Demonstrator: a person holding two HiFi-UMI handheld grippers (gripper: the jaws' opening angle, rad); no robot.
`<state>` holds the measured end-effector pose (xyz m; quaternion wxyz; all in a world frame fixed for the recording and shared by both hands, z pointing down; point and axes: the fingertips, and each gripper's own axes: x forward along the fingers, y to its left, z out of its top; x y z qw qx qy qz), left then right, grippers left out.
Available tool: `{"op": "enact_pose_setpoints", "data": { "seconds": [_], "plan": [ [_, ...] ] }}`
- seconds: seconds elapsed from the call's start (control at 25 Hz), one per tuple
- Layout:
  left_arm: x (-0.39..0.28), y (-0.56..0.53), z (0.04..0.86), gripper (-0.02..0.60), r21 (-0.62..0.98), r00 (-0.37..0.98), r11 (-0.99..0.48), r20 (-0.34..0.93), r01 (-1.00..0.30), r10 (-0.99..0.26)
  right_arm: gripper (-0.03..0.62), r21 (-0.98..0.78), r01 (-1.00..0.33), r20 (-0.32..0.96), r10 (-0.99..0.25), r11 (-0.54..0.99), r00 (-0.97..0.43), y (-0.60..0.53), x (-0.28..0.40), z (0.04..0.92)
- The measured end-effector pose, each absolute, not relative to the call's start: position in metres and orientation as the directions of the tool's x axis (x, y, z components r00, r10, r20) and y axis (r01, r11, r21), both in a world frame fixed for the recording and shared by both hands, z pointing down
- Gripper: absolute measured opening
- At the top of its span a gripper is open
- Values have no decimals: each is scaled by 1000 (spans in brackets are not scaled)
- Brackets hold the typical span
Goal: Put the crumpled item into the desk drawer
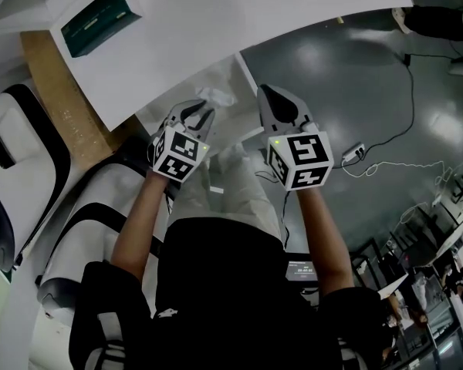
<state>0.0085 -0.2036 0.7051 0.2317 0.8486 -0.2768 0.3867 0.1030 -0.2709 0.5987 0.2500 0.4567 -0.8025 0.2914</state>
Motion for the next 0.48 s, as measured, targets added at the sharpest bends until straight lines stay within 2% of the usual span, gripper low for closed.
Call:
{"op": "enact_pose_setpoints", "data": {
  "seconds": [0.48],
  "plan": [
    [12, -205, 763, 78, 175, 509, -765, 831, -620, -223, -5, -266, -875, 692, -552, 405, -465, -264, 104, 635]
  ]
}}
